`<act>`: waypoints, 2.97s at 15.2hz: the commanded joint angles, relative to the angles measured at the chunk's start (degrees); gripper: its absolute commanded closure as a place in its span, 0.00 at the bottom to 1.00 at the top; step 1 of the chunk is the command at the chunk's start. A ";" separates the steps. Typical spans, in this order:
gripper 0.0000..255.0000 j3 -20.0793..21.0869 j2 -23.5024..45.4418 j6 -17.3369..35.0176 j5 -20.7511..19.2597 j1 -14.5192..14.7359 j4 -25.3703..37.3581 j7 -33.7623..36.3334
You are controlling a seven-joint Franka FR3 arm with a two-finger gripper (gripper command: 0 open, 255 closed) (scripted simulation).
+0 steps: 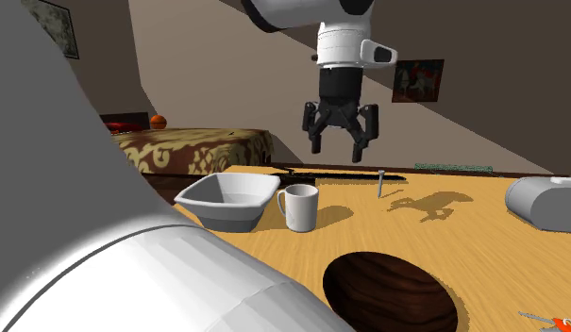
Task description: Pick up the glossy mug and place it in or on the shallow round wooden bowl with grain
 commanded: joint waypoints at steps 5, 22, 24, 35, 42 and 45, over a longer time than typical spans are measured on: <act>0.00 4.10 10.94 8.50 1.00 0.63 1.30 5.01; 0.00 7.60 25.16 21.27 -0.71 1.21 1.59 10.35; 0.00 7.60 25.16 21.27 -0.71 1.21 1.59 10.35; 1.00 7.60 25.15 21.26 -0.71 1.21 1.59 10.35; 1.00 7.29 22.28 16.36 -0.04 1.21 3.71 9.99; 1.00 7.12 21.04 13.93 0.19 1.20 4.93 9.88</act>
